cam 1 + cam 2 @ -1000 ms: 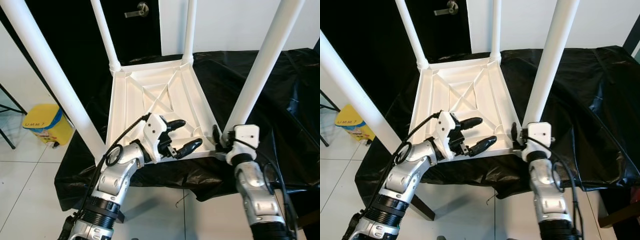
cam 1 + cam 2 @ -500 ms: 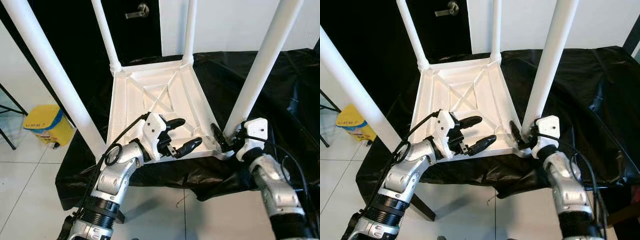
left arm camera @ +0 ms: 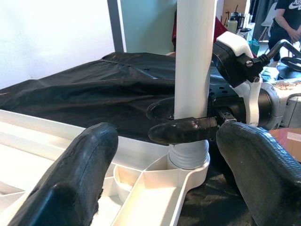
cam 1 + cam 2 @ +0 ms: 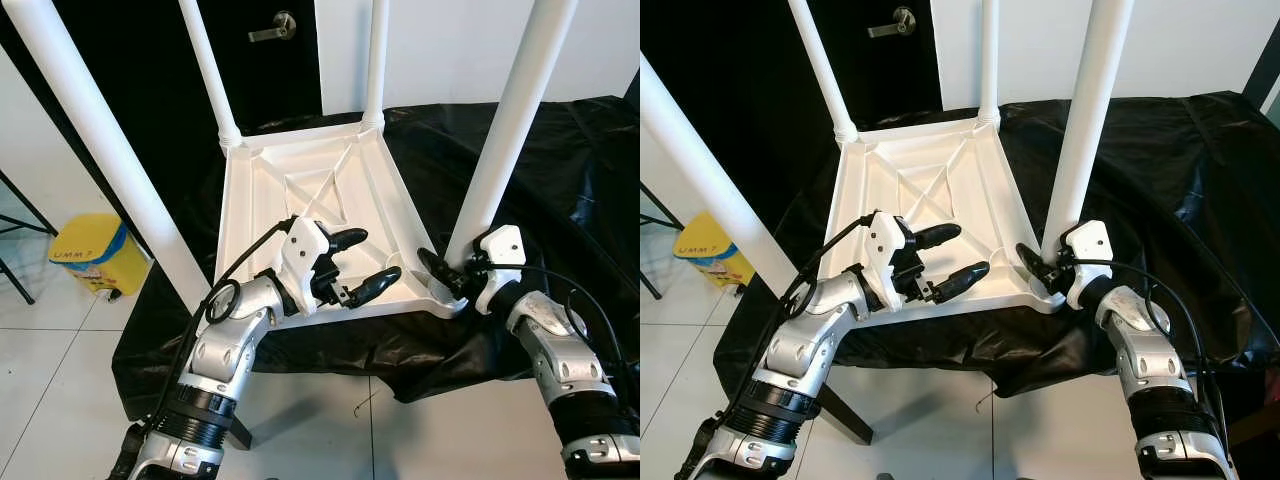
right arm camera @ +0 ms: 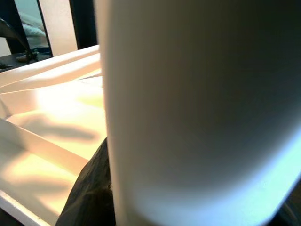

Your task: Building children table

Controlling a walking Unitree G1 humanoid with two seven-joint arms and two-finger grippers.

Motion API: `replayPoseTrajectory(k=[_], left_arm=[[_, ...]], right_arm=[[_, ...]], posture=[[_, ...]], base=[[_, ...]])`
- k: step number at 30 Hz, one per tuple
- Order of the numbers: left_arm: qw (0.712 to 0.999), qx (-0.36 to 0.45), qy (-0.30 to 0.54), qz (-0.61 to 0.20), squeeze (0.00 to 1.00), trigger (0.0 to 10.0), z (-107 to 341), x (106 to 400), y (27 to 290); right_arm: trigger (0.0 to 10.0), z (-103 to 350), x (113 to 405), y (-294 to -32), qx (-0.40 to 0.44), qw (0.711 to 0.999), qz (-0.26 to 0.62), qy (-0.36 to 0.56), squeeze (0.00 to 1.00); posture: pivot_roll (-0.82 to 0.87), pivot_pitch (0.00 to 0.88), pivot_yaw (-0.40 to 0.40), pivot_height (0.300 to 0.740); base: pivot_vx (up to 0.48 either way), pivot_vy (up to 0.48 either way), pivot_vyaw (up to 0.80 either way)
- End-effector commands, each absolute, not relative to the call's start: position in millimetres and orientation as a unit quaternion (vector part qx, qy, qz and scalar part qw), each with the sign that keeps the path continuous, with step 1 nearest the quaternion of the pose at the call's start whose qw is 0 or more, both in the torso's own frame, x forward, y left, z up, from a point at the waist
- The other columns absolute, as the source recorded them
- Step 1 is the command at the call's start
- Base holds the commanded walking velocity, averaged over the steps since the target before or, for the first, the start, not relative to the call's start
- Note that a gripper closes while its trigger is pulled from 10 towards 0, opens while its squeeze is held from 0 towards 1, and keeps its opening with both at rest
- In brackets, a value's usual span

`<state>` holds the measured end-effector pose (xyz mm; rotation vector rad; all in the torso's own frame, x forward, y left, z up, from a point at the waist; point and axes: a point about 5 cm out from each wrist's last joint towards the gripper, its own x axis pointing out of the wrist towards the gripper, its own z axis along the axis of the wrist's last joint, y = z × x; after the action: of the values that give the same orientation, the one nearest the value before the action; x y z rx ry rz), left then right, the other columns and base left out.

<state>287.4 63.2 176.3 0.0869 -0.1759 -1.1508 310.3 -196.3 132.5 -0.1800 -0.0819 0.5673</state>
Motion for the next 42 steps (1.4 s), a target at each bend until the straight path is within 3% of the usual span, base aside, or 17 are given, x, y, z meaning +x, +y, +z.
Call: replayPoseTrajectory(k=[1,4,5,6,7,29,42], left_arm=[[0.853,0.041,-0.076,-0.514,0.00,10.0,174.0,291.8,67.4],[0.853,0.040,-0.076,-0.515,0.00,10.0,174.0,291.7,67.1],[0.853,0.040,-0.076,-0.515,0.00,10.0,173.8,291.7,67.1],[0.853,0.040,-0.076,-0.515,0.00,10.0,173.8,291.7,67.1],[0.853,0.040,-0.075,-0.515,0.00,10.0,173.6,291.5,67.1],[0.849,0.033,-0.070,-0.523,0.00,10.0,169.1,287.4,62.3],[0.849,0.031,-0.068,-0.523,0.00,10.0,167.7,285.5,62.0]], right_arm=[[0.0,123.6,309.8,-193.9,-0.093,0.950,0.299,-0.021,0.00],[0.0,122.5,309.7,-194.7,-0.091,0.949,0.300,-0.020,0.00],[4.0,121.4,309.0,-195.5,-0.089,0.950,0.299,-0.018,0.00],[4.0,121.4,309.0,-195.5,-0.089,0.950,0.299,-0.018,0.00],[10.0,120.6,308.4,-196.2,-0.087,0.951,0.295,-0.018,0.00],[10.0,117.5,297.2,-184.8,-0.066,0.984,0.162,-0.044,0.00],[10.0,115.8,289.3,-162.7,-0.044,0.998,0.027,-0.048,0.00]], posture=[[-0.10,0.000,0.067,0.740],[-0.10,0.000,0.067,0.740],[-0.10,0.000,0.067,0.740],[-0.10,0.000,0.067,0.740],[-0.11,0.000,0.069,0.740],[-0.12,0.000,0.057,0.740],[-0.11,0.000,0.046,0.740]], base=[[0.000,0.000,0.00],[0.000,0.000,0.00],[0.000,0.000,0.00],[0.000,0.000,0.00],[0.000,0.000,0.00],[0.000,0.000,0.00],[0.000,0.000,0.00]])
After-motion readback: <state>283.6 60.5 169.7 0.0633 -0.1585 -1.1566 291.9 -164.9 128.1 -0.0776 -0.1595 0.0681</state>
